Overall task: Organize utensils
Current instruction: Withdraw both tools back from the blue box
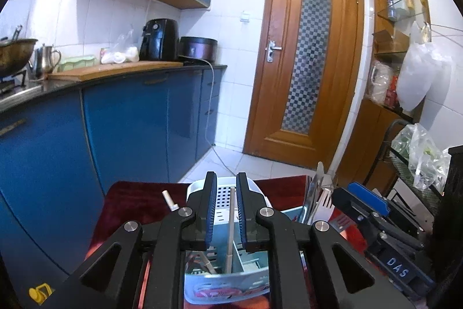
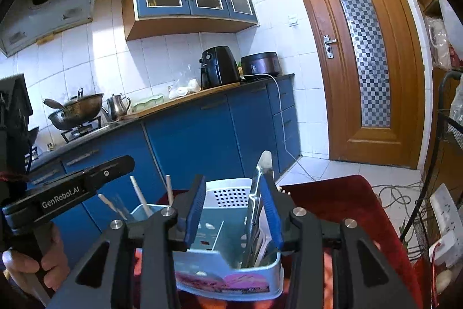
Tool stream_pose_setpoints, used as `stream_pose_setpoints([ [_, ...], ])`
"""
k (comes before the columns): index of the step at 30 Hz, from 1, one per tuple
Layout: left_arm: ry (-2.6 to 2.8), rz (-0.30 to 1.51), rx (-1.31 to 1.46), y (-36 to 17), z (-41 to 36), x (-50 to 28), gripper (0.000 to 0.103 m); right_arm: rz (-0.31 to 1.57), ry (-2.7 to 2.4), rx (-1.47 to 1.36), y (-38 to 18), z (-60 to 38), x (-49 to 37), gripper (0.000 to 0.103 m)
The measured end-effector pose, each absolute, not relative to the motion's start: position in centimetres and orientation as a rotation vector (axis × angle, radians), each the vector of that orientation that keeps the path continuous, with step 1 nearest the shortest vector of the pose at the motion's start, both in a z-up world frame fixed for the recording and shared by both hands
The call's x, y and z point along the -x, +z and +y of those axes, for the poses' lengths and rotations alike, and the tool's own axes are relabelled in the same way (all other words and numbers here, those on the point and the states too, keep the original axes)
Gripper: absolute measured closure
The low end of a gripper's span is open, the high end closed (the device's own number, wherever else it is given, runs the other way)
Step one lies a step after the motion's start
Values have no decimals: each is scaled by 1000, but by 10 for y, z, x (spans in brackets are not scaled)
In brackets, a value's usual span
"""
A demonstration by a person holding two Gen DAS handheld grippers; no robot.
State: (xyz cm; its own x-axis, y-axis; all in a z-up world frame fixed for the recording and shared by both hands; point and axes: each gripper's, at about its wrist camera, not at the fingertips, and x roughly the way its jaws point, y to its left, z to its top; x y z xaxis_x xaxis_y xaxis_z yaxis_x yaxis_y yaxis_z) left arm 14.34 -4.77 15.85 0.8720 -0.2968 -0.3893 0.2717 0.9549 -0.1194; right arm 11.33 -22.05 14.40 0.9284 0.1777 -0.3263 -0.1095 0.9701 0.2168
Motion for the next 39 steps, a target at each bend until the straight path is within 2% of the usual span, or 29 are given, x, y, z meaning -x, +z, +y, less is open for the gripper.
stream_pose_setpoints([
  [6, -280, 418, 36, 162, -45, -119, 90, 364, 151, -205, 148, -218, -89, 60],
  [9, -278, 428, 39, 160, -42, -106, 89, 373, 152, -210, 149, -216, -78, 54],
  [11, -285, 433, 33, 158, -41, -96, 88, 384, 156, -220, 147, -215, -70, 46],
  [12, -285, 433, 28, 158, -40, -91, 85, 392, 159, -225, 146, -214, -65, 44],
  [14, -280, 428, 20, 156, -39, -81, 59, 399, 162, -226, 144, -212, -57, 38],
  [16, -267, 414, 17, 153, -37, -68, 48, 406, 162, -217, 140, -210, -48, 35],
  [22, -249, 455, 35, 135, -28, -44, 46, 428, 146, -215, 131, -209, -26, 23],
  [29, -211, 503, 51, 113, -19, -31, 43, 460, 122, -229, 114, -209, -6, 15],
  [39, -183, 557, 43, 78, -13, -21, 43, 479, 85, -216, 83, -204, 11, 10],
])
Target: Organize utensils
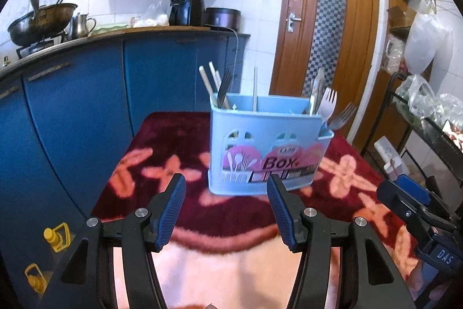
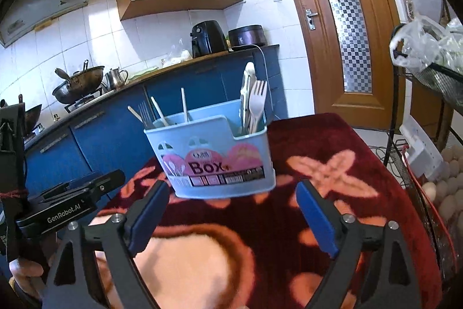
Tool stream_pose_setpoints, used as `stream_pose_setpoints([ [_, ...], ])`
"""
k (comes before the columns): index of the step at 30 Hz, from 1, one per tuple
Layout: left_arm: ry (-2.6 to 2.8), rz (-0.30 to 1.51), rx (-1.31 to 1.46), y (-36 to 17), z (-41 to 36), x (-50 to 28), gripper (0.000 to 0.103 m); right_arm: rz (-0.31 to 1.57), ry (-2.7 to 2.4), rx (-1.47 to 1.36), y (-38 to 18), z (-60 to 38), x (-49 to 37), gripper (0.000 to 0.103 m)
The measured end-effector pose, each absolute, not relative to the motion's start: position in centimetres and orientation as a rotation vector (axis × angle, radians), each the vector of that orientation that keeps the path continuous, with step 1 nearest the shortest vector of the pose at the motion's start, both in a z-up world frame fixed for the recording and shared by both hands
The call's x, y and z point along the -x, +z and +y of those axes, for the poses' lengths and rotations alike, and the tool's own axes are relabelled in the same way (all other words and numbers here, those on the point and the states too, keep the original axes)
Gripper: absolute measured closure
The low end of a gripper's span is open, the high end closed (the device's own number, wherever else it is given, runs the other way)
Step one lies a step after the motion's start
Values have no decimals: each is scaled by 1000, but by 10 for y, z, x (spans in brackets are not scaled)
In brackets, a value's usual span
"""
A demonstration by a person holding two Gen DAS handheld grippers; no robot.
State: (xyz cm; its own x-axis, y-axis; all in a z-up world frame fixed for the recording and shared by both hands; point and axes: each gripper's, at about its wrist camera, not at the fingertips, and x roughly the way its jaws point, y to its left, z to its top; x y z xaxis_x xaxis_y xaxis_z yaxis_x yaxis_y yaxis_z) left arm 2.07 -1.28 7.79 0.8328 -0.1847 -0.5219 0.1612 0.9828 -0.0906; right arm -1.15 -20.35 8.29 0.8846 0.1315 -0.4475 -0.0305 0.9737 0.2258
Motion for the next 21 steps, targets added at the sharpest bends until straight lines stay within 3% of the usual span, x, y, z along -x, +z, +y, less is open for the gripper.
stream_pose_setpoints([
  [21, -145, 604, -17, 38, -26, -19, 43, 525, -1, -140, 46, -196, 15, 9],
])
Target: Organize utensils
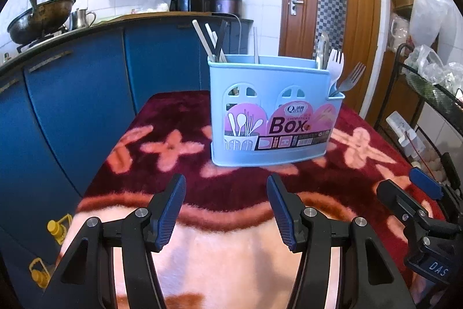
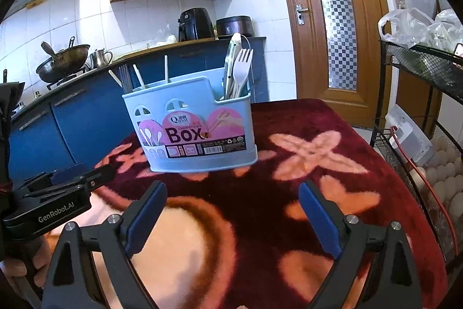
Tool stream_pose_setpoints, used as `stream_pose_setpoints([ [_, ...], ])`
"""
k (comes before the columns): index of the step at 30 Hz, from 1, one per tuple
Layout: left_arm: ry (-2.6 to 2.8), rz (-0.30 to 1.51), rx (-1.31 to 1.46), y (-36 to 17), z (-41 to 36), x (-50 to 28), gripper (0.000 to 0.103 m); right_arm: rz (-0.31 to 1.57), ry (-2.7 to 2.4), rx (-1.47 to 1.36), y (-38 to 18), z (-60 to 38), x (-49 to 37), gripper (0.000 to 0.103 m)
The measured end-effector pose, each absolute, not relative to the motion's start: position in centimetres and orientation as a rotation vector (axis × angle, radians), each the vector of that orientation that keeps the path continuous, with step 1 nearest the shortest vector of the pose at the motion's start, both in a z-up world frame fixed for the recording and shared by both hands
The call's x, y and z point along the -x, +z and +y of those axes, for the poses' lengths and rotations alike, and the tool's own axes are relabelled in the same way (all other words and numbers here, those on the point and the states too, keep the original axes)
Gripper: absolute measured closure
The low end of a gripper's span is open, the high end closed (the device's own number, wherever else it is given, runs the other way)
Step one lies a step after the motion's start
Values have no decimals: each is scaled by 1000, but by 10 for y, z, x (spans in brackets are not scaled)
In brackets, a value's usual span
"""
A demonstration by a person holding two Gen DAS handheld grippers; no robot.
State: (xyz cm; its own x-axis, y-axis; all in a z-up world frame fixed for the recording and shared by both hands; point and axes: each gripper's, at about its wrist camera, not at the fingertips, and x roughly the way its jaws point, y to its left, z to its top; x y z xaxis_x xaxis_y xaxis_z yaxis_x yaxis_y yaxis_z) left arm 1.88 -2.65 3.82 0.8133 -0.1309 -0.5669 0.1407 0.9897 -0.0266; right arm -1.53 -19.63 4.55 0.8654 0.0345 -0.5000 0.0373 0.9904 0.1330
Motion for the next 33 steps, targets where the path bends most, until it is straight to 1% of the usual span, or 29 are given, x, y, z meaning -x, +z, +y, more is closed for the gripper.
stream_pose_setpoints([
  [33, -137, 606, -9, 38, -26, -19, 43, 543, -6, -143, 42, -197, 14, 9],
])
